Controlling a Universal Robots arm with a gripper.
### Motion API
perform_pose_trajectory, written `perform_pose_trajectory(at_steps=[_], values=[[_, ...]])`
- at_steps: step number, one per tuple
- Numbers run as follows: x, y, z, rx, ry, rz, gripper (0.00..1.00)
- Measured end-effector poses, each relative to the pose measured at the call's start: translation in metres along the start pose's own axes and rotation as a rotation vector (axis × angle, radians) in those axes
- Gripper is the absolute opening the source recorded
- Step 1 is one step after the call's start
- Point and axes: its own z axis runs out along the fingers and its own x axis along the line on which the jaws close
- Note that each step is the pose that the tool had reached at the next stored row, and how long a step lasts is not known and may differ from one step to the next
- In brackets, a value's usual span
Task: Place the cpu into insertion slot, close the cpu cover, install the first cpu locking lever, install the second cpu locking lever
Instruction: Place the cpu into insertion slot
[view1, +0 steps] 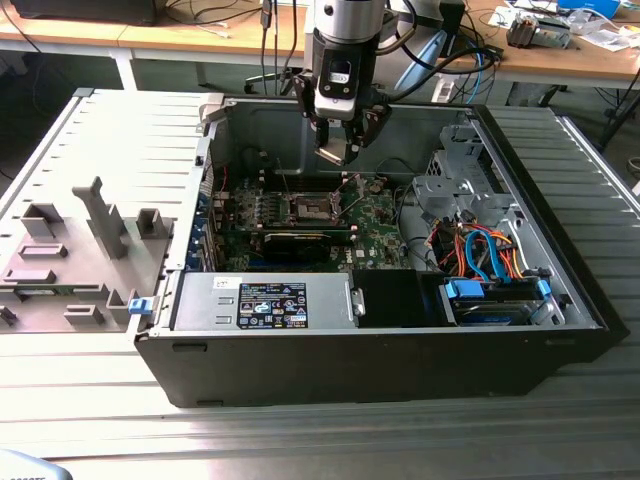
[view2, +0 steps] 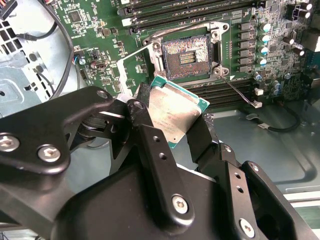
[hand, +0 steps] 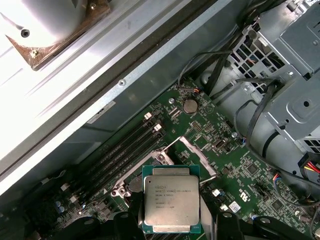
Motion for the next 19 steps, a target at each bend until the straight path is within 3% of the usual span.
perform_pose_trajectory(at_steps=[19], values=[[0.0000, 0.0000, 0.0001, -0.0001, -0.0007, 0.009, 0.54]])
